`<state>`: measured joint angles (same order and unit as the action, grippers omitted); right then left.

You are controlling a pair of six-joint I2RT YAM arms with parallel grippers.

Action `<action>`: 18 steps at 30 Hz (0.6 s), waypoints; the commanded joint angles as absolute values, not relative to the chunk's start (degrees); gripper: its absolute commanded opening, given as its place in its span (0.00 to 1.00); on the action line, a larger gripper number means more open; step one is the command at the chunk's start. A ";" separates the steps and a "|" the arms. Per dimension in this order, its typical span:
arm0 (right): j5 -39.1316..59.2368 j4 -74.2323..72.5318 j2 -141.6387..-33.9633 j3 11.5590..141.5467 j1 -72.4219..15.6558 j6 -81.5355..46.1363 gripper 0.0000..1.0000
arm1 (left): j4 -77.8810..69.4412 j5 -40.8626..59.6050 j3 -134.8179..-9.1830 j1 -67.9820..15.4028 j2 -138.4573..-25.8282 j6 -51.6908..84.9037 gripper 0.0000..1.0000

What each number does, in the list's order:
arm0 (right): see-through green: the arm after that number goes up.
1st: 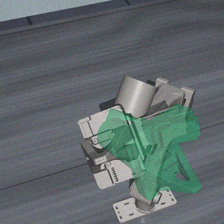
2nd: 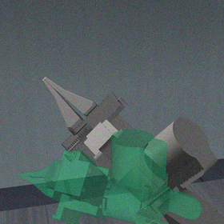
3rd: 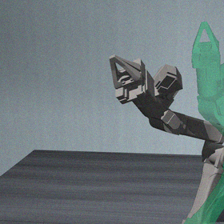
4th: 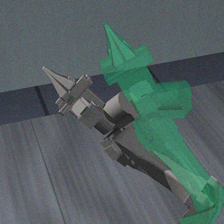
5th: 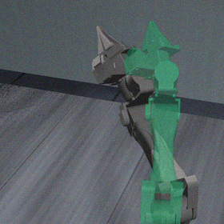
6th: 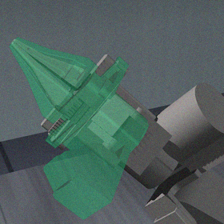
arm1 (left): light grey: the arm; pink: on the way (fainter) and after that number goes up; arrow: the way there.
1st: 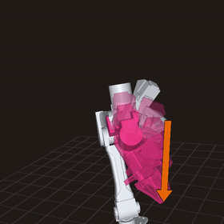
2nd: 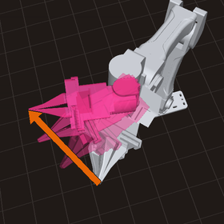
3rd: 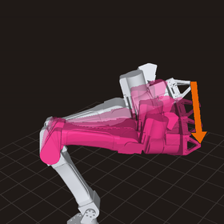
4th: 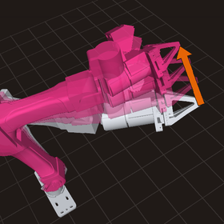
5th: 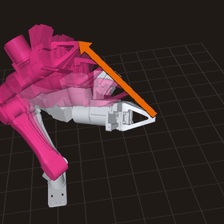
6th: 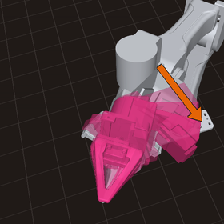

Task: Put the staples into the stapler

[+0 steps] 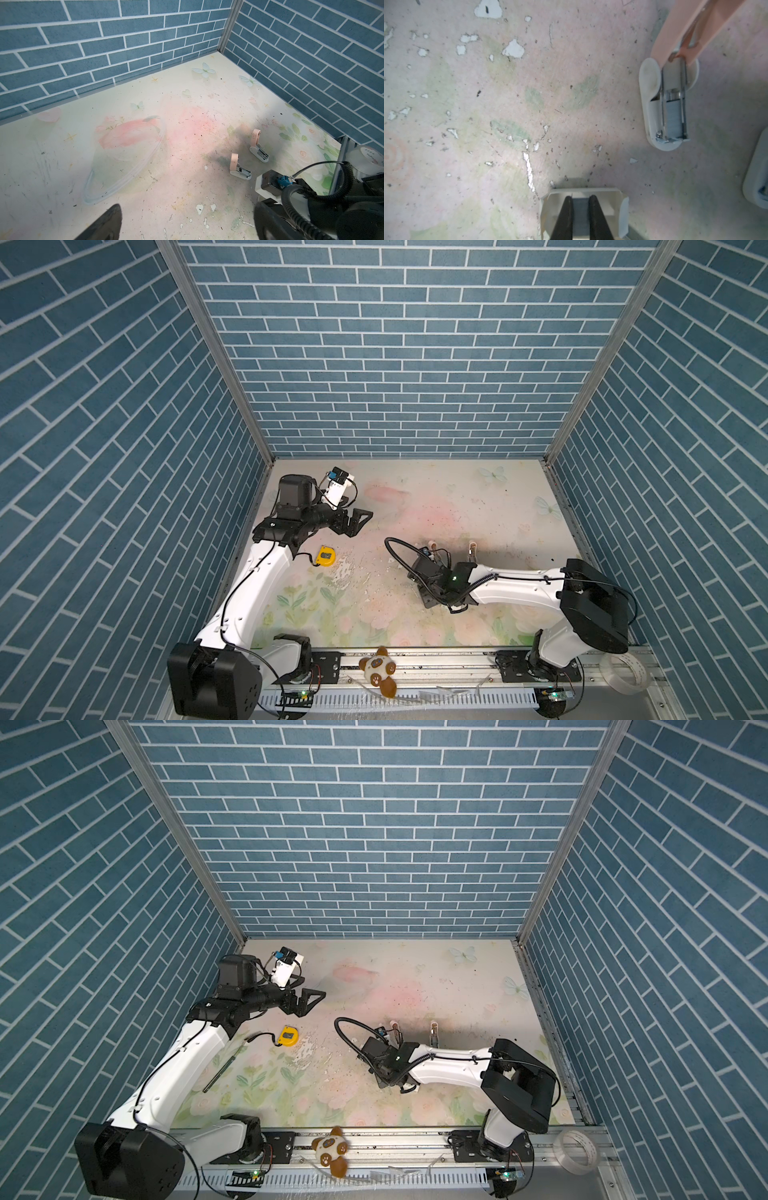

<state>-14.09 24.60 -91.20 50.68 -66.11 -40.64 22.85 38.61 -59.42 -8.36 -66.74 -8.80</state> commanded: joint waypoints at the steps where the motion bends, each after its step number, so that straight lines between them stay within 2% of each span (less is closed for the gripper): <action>1: -14.07 23.81 -89.15 49.86 -65.33 -40.17 0.08 | 23.13 38.89 -58.54 -7.98 -66.18 -9.14 1.00; 7: -13.14 21.73 -86.50 49.65 -62.96 -38.82 0.08 | 23.09 39.02 -58.54 -8.00 -66.08 -8.98 1.00; 18: -10.35 15.44 -78.71 44.55 -51.98 -33.80 0.08 | 23.02 38.85 -58.66 -7.99 -65.65 -8.97 1.00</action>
